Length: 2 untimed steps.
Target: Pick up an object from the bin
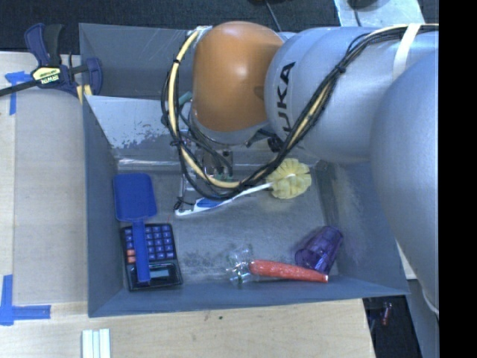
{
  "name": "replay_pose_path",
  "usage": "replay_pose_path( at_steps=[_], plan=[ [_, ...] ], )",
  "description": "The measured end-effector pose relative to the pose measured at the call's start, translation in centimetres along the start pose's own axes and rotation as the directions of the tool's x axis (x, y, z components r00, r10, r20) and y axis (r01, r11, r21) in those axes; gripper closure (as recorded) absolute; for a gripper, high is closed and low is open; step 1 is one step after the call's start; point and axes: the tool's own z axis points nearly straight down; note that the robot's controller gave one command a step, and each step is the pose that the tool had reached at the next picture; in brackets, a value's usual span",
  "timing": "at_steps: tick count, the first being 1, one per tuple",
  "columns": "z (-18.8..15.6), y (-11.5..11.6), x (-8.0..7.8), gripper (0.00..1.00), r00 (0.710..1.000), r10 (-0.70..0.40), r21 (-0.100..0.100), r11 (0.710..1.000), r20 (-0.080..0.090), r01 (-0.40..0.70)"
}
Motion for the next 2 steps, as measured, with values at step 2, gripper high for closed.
replay_pose_path(
  at_steps=[2],
  plan=[
    [-7.3, 2.0, -3.3, 0.00, 0.951, -0.308, 0.000, 0.951, 0.012, 0.308]
  ],
)
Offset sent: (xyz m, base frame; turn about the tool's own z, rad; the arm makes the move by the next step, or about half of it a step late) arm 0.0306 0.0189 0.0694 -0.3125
